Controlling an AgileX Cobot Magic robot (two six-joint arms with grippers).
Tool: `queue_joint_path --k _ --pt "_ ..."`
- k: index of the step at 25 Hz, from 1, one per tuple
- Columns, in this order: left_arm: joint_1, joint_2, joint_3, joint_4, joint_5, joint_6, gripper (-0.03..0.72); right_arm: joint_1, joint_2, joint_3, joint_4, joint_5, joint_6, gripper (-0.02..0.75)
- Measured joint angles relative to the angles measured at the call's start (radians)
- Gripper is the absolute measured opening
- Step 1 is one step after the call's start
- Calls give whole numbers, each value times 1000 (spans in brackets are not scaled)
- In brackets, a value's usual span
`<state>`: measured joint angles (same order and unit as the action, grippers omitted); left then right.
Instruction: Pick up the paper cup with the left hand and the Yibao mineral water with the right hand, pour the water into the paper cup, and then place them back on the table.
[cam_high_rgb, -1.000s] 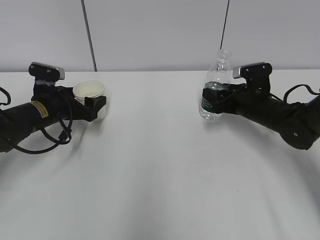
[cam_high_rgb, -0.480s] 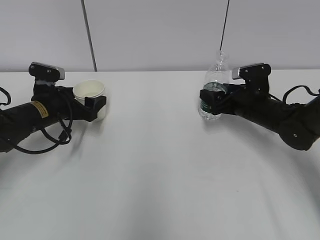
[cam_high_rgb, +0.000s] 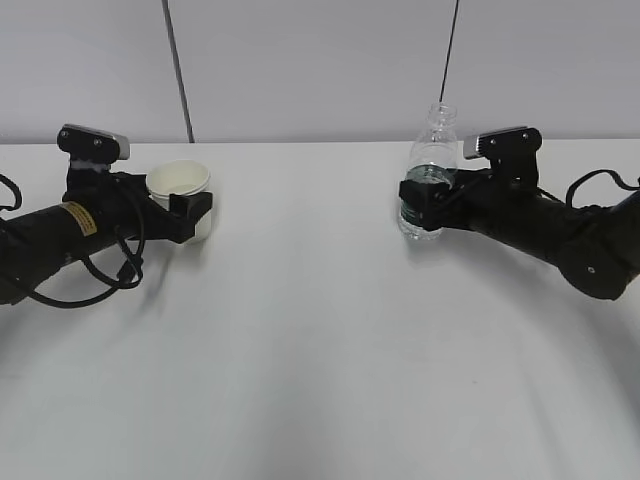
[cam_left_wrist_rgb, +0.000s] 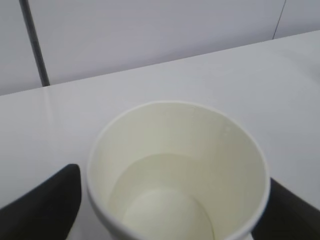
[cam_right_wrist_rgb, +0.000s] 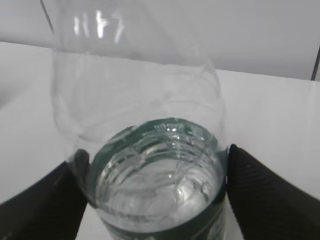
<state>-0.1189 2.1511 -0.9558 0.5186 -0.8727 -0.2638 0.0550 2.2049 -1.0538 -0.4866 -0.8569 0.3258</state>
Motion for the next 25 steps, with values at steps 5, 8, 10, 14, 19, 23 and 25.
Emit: queue_joint_path --k 5,8,10,14,19,23,25 --pt "0 0 0 0 0 0 591 0 -22 0 -16 57 17 620" --pt "0 0 0 0 0 0 591 0 -31 0 -25 65 41 620" --pt "0 0 0 0 -5 0 591 0 -40 0 -30 65 53 620" --pt "0 0 0 0 -15 0 591 0 -65 0 -36 65 66 621" --pt "0 0 0 0 -18 0 591 0 -90 0 -43 69 84 621" --pt "0 0 0 0 -18 0 591 0 -103 0 -48 73 88 621" --pt "0 0 0 0 -20 0 591 0 -112 0 -50 82 88 621"
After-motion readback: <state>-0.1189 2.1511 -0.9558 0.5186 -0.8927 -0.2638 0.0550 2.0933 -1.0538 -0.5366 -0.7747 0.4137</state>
